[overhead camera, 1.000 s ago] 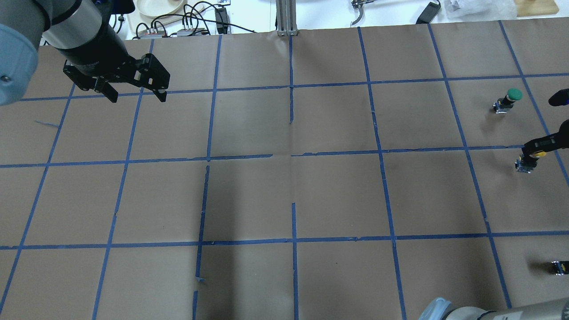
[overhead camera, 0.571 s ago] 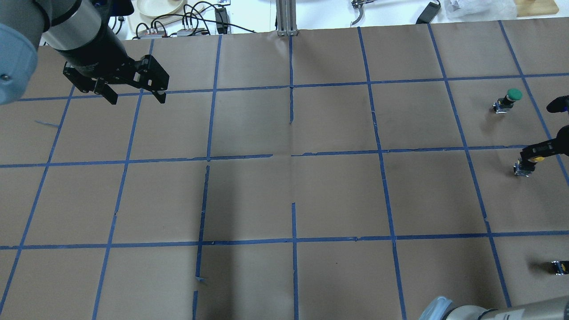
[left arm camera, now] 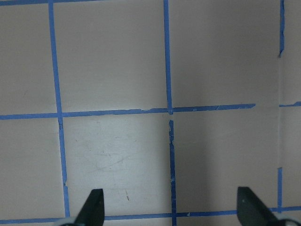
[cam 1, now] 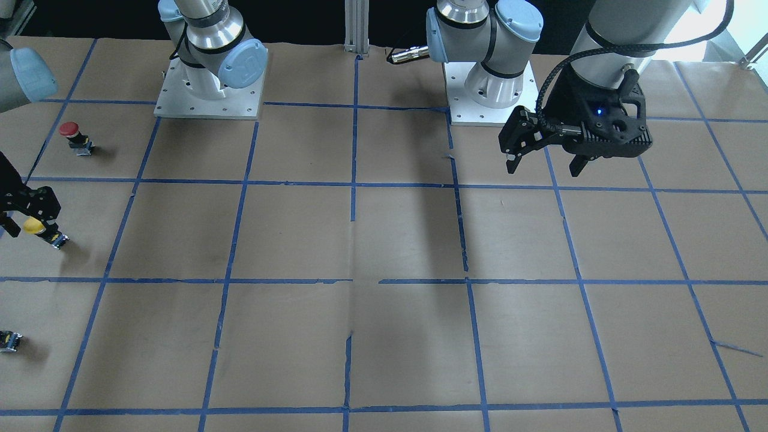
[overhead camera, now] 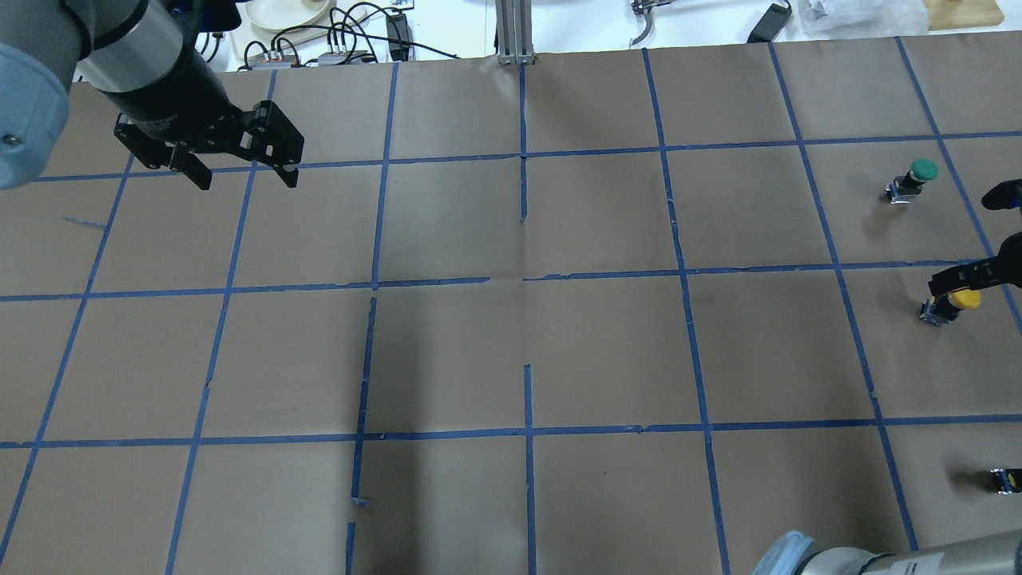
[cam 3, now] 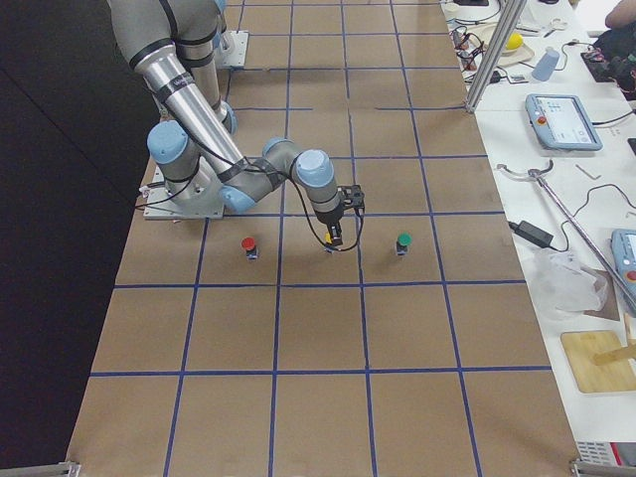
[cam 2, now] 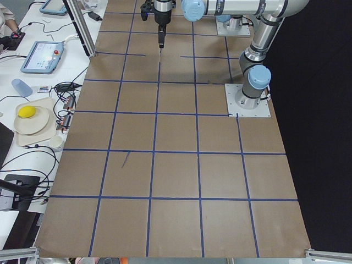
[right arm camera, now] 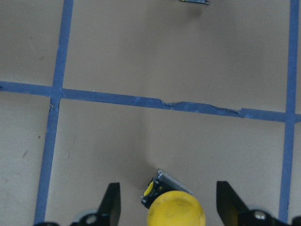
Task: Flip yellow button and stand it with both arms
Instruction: 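Lower the button upright onto the table with the right gripper and release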
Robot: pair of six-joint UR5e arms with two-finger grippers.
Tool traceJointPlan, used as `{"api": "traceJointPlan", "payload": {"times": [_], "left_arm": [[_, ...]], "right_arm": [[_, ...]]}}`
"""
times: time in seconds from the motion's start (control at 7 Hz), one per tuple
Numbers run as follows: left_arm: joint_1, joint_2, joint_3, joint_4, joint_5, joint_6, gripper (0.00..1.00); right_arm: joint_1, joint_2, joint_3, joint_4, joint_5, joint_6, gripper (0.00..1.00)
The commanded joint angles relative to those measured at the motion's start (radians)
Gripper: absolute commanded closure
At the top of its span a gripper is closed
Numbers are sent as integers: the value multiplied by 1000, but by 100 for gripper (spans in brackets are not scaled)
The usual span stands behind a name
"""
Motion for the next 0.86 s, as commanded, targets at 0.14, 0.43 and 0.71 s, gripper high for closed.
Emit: {"api": "traceJointPlan", "payload": {"times": [0.14,0.43,0.71], "left_arm": [[3,-1,3,1,-22,0,0],[3,-1,4,1,-16,0,0],[3,-1,13,-4,-9,2,0]], "right_arm": [[8,-87,-102,282,-48,101,0],[38,-154,-277,630,-62,220,0],[160,-256,-414,934,-80,442,0]]}}
